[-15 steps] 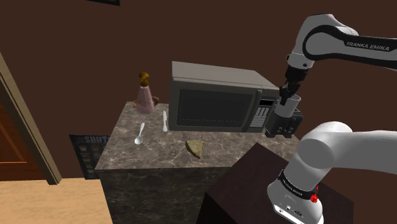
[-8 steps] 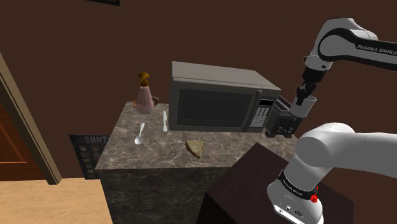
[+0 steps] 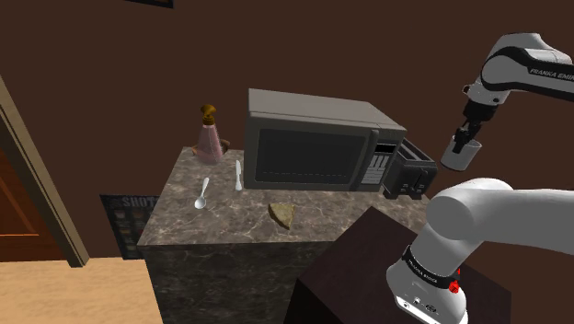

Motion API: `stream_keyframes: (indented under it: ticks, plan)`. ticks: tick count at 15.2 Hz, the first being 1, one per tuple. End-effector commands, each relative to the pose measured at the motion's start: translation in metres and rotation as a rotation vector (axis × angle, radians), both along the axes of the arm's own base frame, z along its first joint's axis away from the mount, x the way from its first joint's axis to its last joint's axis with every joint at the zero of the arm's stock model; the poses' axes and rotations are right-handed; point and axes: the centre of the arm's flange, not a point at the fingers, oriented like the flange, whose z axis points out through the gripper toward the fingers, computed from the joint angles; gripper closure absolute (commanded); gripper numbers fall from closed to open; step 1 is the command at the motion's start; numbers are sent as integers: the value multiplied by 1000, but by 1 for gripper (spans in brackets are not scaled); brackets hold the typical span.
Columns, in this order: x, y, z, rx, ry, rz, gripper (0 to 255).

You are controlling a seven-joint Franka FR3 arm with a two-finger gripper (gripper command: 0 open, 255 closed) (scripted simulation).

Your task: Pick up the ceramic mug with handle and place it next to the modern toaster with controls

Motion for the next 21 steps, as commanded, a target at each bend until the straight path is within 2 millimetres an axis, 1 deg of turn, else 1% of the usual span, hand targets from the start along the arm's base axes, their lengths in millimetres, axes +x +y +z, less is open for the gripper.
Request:
stream_keyframes:
  ticks: [1,21]
  plan:
    - [-22,-31,-1,-1,2,1,255]
    - [-22,-31,-106,-1,2,1,255]
